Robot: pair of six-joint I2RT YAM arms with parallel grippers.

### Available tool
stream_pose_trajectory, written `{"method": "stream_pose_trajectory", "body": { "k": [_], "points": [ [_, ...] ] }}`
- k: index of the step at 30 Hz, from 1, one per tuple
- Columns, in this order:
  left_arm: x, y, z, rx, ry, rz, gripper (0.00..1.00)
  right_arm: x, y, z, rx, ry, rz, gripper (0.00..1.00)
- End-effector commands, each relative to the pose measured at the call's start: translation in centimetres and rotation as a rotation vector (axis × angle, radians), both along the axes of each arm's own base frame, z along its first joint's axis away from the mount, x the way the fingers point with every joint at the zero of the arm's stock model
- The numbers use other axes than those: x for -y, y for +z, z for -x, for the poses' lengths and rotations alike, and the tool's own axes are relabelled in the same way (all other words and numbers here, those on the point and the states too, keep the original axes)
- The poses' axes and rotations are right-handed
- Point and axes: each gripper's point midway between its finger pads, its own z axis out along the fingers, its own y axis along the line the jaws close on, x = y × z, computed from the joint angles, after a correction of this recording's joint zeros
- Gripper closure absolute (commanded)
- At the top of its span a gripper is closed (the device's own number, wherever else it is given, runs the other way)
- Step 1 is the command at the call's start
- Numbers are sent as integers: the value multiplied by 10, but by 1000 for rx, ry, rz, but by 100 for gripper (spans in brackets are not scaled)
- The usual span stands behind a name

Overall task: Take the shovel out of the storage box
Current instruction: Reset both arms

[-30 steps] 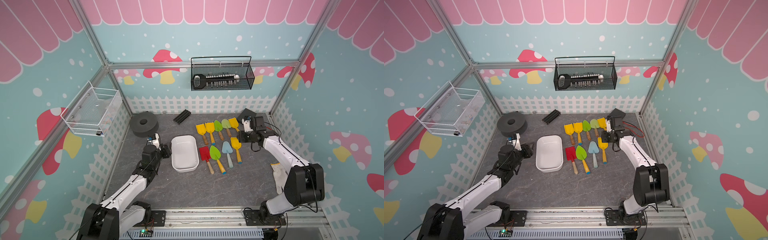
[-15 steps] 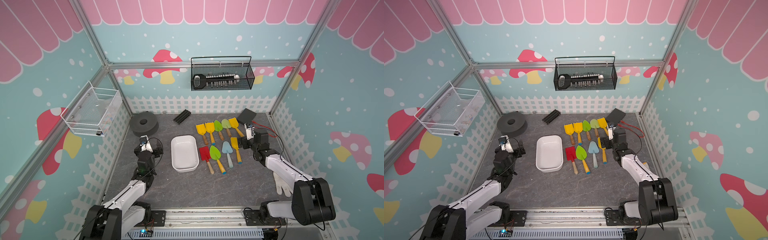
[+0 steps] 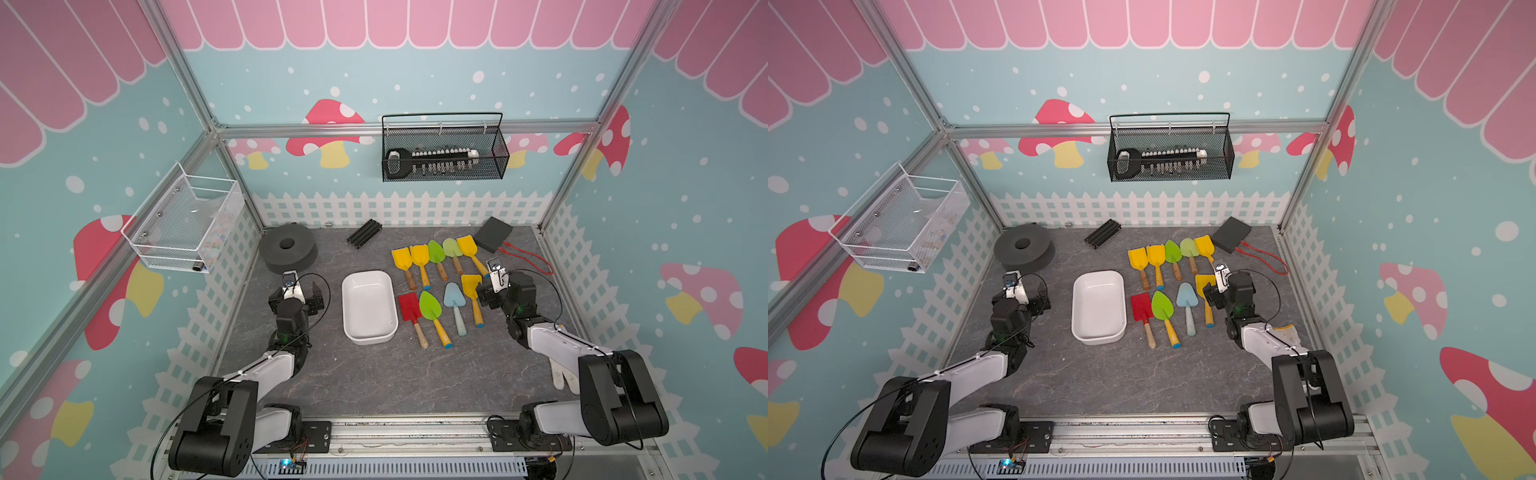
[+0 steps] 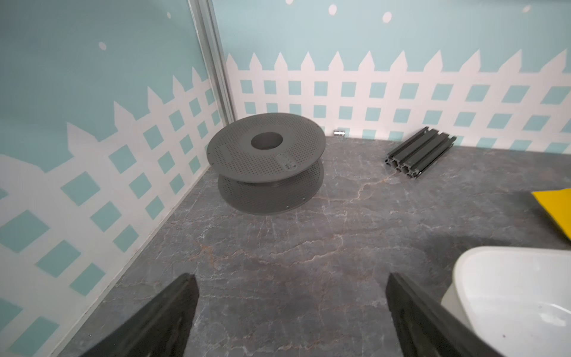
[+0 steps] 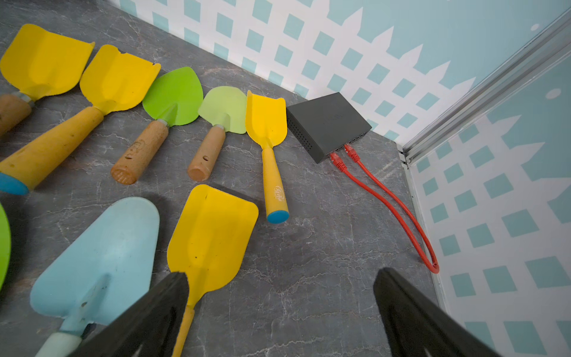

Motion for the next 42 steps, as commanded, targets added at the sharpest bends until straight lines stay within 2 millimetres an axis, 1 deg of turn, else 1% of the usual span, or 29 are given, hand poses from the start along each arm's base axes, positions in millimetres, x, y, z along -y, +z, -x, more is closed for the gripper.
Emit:
{"method": "stream_pose_trajectory", "body": {
  "k": [1, 3, 5, 7, 9, 12, 14, 16, 19, 24, 26, 27, 28, 30, 32, 33, 35, 37, 42],
  "points": [
    [7, 0, -9, 38, -44, 37, 1, 5, 13, 0, 60, -10, 11, 1],
    [10, -8, -15, 15, -59, 33, 1, 7, 14, 3, 64, -22, -4, 1],
    [9, -16, -20, -1, -48, 33, 1, 9, 11, 10, 47, -39, -40, 0],
    [6, -22, -22, -2, -30, 37, 1, 5, 8, 15, 54, -15, -81, 0],
    [5, -28, -24, -15, -24, 39, 1, 5, 3, 16, 76, -12, -81, 0],
    [14, -36, -35, -58, -74, 21, 1, 0, -9, 12, 53, 16, -81, 1],
    [13, -37, -33, -68, -72, 30, 1, -5, -20, 10, 41, 49, -79, 0],
    [13, -35, -34, -52, -71, 26, 1, -4, -30, 10, 48, 41, -76, 1],
    [12, -36, -34, -57, -67, 28, 1, 4, -34, 9, 49, -1, -81, 1],
    [12, -36, -34, -59, -67, 28, 1, 7, -37, 7, 49, -18, -92, 0],
    [13, -37, -34, -63, -68, 29, 1, 14, -46, 8, 44, -47, -105, 0],
    [12, -37, -34, -62, -67, 28, 1, 14, -42, 7, 85, -43, -104, 0],
    [12, -36, -34, -59, -68, 28, 1, 15, -44, 9, 53, -49, -105, 1],
    [12, -37, -34, -62, -67, 29, 1, 14, -42, 7, 80, -43, -105, 0],
    [12, -37, -34, -62, -67, 28, 1, 14, -45, 9, 52, -47, -106, 0],
    [12, -36, -34, -61, -67, 28, 1, 14, -43, 7, 76, -44, -106, 0],
    [12, -37, -34, -63, -67, 28, 1, 14, -44, 9, 55, -48, -105, 0],
    [12, -36, -34, -62, -67, 28, 1, 15, -43, 8, 75, -47, -105, 0],
    [12, -36, -34, -61, -67, 28, 1, 14, -43, 8, 61, -46, -107, 1]
  ]
}}
